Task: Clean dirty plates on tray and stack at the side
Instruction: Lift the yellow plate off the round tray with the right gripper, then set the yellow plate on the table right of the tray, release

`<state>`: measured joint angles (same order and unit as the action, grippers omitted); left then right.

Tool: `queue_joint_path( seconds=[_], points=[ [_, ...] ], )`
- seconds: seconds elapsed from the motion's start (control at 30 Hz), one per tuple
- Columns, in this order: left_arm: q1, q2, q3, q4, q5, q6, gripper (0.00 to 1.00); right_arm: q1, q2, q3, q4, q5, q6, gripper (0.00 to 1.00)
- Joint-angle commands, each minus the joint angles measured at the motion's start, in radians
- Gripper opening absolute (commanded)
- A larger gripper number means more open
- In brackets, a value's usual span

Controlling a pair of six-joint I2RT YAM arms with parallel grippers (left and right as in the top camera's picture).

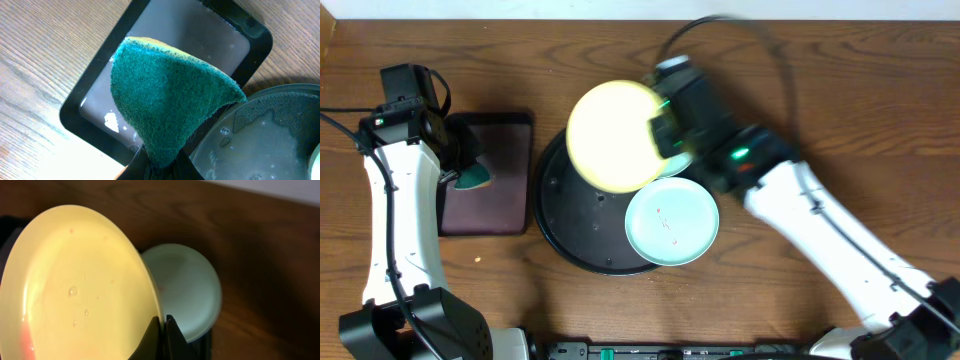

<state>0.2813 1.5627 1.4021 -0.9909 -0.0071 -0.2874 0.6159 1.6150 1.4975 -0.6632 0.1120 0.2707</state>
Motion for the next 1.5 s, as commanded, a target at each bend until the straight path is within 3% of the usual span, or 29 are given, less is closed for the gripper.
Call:
queue_joint_path(
  seconds=[0.0,0.2,0.5,0.67,1.1,1.47],
  points=[
    [0.005,0.006,-0.005,-0.003,-0.013,0.006,0.07,-0.130,-0.007,0.011,-0.040,-0.259,0.051,0.01],
    [0.005,0.006,-0.005,-0.004,-0.013,0.006,0.08,-0.394,-0.006,0.011,-0.128,-0.410,0.050,0.01],
    [0.005,0.006,-0.005,-0.003,-0.013,0.006,0.07,-0.705,0.000,-0.011,-0.170,-0.398,0.027,0.01],
    [0.005,0.006,-0.005,-0.003,-0.013,0.006,0.07,-0.808,0.038,-0.045,-0.176,-0.397,0.028,0.01],
    [0.005,0.006,-0.005,-0.003,-0.013,0.006,0.07,-0.831,0.145,-0.219,-0.113,-0.373,-0.026,0.01],
    [0.005,0.006,-0.005,-0.003,-0.013,0.005,0.07,-0.797,0.145,-0.447,0.156,-0.324,-0.112,0.01]
  ],
)
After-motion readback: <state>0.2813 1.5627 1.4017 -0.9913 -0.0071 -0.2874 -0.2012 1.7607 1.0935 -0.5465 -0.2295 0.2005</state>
